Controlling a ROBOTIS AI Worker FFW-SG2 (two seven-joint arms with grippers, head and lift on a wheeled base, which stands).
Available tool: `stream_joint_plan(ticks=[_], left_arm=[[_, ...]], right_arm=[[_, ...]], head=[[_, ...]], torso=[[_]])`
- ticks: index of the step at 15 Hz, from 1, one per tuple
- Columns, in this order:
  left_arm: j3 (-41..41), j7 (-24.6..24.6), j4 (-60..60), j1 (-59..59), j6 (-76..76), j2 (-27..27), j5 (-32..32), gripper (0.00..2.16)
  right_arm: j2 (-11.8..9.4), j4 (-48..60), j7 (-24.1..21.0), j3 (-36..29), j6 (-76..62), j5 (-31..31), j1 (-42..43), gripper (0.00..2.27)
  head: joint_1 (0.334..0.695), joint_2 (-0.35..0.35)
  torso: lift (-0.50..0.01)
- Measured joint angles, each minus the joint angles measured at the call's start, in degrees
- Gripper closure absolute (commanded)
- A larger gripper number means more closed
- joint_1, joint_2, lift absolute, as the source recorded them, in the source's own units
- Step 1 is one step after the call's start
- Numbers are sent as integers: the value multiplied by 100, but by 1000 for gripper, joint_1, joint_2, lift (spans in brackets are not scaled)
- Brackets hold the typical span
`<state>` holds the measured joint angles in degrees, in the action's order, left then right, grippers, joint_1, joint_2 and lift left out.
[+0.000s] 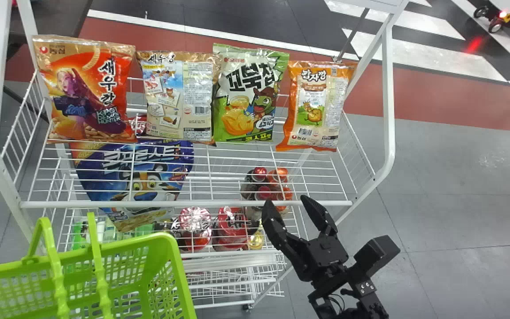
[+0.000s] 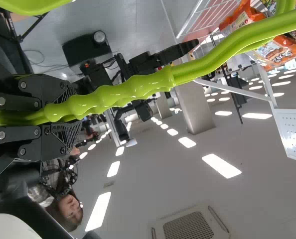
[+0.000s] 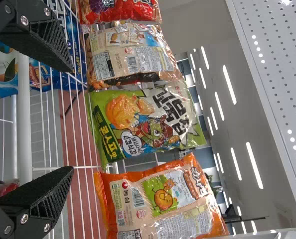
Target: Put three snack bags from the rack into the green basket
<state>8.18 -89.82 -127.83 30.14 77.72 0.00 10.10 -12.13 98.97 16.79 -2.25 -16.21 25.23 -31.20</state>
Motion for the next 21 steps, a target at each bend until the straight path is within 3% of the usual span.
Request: stream_joint_plan(ticks=[12,16,21], left_arm=[[-34,0,-20,5,-7,0,36,2148],[-36,0,-23,4,-7,0,36,2148],[-36,0,-30,20,-4,0,36,2148]], right_arm=[[-39,31,-2,82,0,-2,5,113],[-44,46,-8,325,249,-176,366,113],[-92,230,-3,901,1719,-380,1377,113]], head=[[695,-350],[695,-350],[695,-202]], torso=[[0],[0],[0]])
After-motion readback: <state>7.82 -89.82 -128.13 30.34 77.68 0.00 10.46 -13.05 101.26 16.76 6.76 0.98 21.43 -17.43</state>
